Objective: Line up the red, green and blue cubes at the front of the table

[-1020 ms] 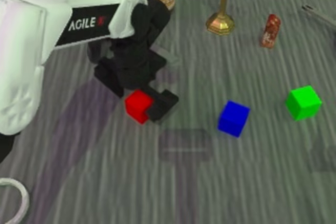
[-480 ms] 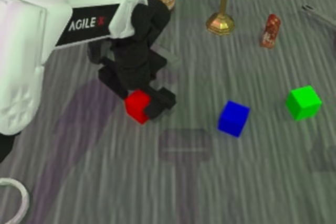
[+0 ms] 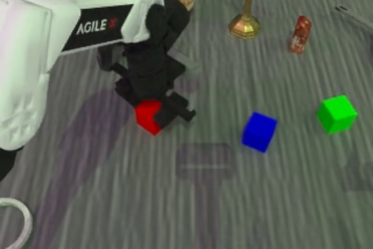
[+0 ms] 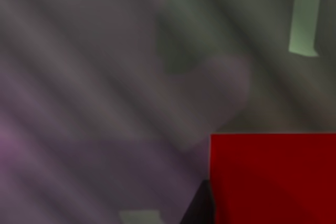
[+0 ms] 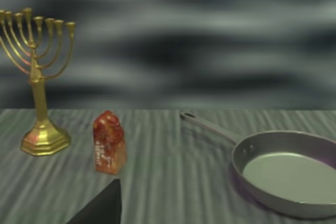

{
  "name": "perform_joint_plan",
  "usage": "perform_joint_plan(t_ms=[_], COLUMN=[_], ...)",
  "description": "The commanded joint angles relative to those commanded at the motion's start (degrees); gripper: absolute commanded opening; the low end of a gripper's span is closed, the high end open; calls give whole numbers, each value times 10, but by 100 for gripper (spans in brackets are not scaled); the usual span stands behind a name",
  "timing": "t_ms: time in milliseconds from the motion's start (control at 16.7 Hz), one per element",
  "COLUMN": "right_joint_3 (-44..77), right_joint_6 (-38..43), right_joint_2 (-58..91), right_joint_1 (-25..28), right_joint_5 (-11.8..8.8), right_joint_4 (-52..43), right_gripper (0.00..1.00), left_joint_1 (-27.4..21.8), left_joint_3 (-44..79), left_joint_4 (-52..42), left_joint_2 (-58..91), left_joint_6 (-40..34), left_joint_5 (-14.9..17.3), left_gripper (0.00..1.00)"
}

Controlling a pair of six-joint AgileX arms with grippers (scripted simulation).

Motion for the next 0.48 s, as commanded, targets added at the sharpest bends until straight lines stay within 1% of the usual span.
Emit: perform_joint_plan(t_ms=[480], right_joint_3=[0], right_joint_6=[0], right_joint_2=[0], right_joint_1=[0], right_joint_5=[0], right_joint_4=[0], right_gripper=[100], left_joint_1=[0], left_joint_3=[6], left_joint_4=[-7], left_joint_2=[-17], left_joint_6=[-1], left_joint_5=[3], left_gripper=[0])
